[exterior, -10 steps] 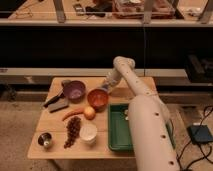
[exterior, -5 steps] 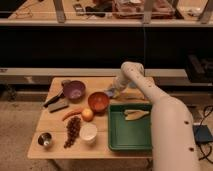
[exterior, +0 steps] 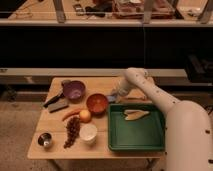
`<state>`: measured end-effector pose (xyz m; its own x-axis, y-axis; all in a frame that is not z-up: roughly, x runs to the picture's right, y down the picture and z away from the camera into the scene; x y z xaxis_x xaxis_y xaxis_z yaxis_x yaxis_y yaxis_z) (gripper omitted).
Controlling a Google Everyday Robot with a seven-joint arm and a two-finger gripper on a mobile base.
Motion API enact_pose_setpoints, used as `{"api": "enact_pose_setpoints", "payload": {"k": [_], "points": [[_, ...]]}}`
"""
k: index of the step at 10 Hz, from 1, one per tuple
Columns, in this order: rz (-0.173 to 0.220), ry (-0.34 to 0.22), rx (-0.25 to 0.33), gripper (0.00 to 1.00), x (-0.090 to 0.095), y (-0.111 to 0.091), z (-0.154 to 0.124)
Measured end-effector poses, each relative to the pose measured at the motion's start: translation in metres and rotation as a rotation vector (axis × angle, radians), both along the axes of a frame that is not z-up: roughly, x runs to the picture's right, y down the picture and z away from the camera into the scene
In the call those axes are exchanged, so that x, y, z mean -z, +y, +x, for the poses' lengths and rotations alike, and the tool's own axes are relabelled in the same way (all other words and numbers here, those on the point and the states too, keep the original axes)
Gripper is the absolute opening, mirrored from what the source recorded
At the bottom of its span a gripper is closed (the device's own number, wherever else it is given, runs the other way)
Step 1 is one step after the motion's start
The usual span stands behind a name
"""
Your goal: Wipe table surface with sponge
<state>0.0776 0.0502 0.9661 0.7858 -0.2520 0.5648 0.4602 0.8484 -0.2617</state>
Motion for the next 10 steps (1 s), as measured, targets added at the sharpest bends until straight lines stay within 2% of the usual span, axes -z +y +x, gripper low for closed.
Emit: {"api": "enact_pose_setpoints", "payload": {"k": [2,10], "points": [[-0.009,-0.007,-0.014,0.00,-0.0030,0.0043,0.0050],[-0.012,-0.001,-0.003,0.00,-0.0023,0.0052,0.0071]]}}
